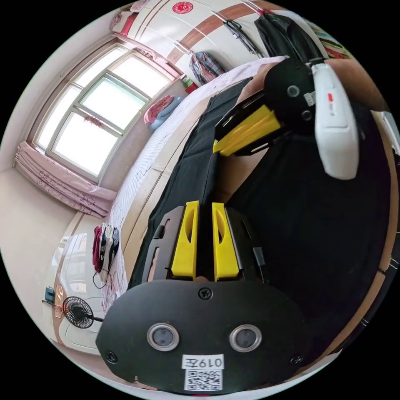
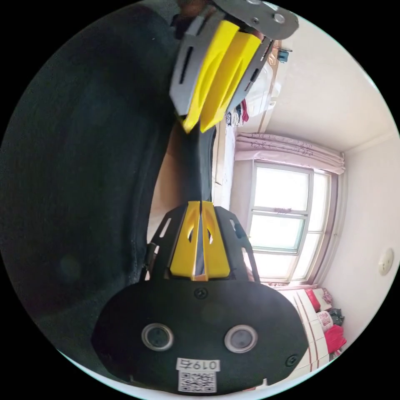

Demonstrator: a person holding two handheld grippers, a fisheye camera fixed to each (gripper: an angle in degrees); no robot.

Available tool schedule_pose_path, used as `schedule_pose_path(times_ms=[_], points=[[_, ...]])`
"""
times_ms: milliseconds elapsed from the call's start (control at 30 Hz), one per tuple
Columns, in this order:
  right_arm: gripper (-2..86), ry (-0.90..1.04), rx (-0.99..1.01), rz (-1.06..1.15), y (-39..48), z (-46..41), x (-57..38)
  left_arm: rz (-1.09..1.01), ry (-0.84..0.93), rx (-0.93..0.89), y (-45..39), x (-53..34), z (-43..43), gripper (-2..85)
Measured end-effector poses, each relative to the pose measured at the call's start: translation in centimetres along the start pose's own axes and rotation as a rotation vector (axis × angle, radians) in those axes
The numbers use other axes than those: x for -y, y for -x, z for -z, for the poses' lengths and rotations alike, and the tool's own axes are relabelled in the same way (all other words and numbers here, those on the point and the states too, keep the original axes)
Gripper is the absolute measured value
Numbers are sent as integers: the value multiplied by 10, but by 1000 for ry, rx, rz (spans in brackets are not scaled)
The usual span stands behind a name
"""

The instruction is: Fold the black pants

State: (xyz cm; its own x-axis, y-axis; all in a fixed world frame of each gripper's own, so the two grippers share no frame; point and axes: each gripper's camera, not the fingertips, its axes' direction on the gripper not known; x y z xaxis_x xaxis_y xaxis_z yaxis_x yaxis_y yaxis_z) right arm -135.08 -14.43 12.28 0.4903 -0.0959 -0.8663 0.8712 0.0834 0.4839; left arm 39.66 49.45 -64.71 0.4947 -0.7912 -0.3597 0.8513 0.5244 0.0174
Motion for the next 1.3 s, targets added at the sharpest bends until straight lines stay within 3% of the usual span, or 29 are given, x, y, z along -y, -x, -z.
schedule_pose_path(times_ms=[133, 300, 467, 767, 1000, 1300], points=[[-10, -14, 43, -47, -17, -1, -7, -86, 53, 141, -18, 27, -15, 57], [-10, -23, 29, -30, -19, -1, -15, -123, 63, 153, -27, 43, -34, 24], [-9, -15, -88, 46, -3, -11, -32, -78, 38, 62, -18, 42, -35, 11], [-6, 10, 34, -48, -41, -27, -71, -58, 26, -7, -12, 45, -45, 7], [56, 18, -26, -39, -49, -41, -83, -40, 13, -32, -11, 49, -49, 4], [-7, 66, 21, -5, -65, -59, -104, -55, 18, -46, -17, 56, -51, 8]])
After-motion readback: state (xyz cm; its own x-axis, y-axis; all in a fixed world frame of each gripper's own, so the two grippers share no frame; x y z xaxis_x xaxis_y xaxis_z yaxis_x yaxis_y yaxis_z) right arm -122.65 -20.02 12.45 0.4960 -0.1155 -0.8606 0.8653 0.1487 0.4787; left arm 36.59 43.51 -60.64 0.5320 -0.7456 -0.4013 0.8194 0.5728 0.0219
